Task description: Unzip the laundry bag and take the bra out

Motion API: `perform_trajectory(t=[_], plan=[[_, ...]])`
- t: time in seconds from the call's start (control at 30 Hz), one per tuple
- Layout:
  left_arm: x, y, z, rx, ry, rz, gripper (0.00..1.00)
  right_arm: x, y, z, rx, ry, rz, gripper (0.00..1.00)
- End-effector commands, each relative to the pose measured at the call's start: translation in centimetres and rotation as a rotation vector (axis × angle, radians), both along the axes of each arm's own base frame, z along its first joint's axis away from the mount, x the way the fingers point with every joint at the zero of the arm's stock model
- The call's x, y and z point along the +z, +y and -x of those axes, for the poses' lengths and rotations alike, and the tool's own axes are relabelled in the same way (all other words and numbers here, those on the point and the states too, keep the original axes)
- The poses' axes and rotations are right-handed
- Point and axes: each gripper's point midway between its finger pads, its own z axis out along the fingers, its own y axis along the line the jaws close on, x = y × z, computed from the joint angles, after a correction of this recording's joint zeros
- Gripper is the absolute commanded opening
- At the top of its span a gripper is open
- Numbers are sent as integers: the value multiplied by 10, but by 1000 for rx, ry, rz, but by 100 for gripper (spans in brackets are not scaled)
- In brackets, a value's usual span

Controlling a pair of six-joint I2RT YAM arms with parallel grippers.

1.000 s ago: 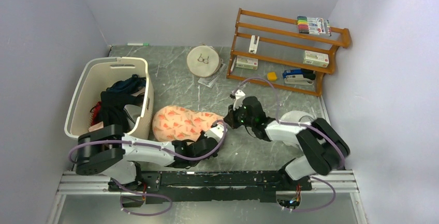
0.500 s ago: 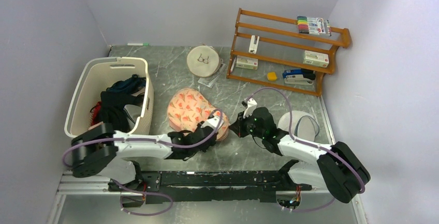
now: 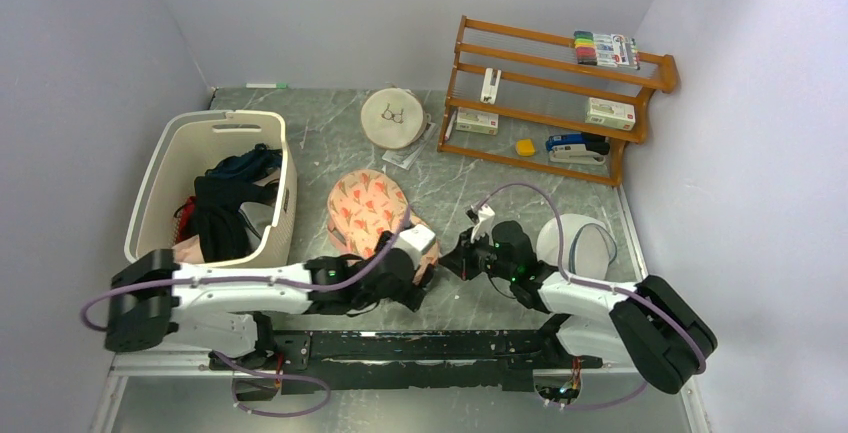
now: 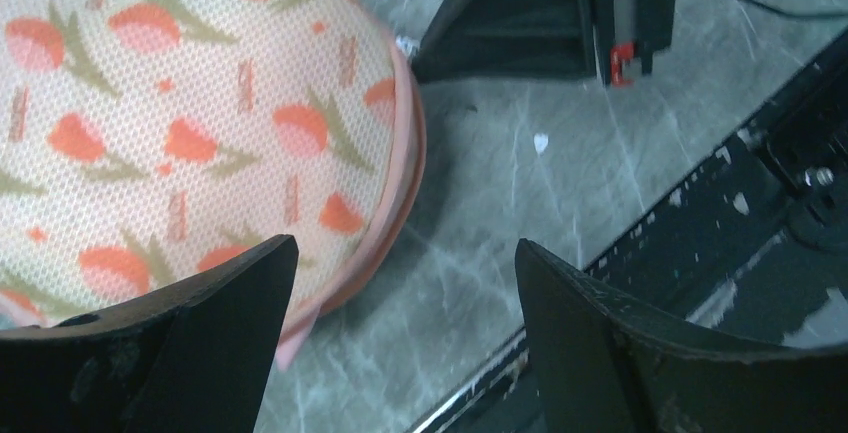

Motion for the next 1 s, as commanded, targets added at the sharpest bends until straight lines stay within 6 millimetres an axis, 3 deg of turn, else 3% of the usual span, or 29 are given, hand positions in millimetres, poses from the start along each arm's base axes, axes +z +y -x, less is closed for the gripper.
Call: perform_trajectory(t=[0.0, 0.17, 0.37, 0.57, 0.73, 0.97], plan=[[2, -27, -22, 47, -74, -70, 89, 17, 6, 1, 21, -53, -64, 0], [-12, -43, -42, 97, -140, -151, 80, 28, 5, -1, 13, -84, -79, 0], [-42, -36, -50, 113, -170, -265, 64, 34, 6, -1, 20, -97, -85, 0], [-47, -20, -54, 161, -187, -314, 28, 27, 4, 0, 19, -82, -60, 0], [-43, -16, -41, 93, -157, -256, 8, 23, -3, -10, -32, -98, -15, 0], [-41, -1, -24, 8, -145, -200, 7, 22, 0, -34, -57, -143, 49, 0]])
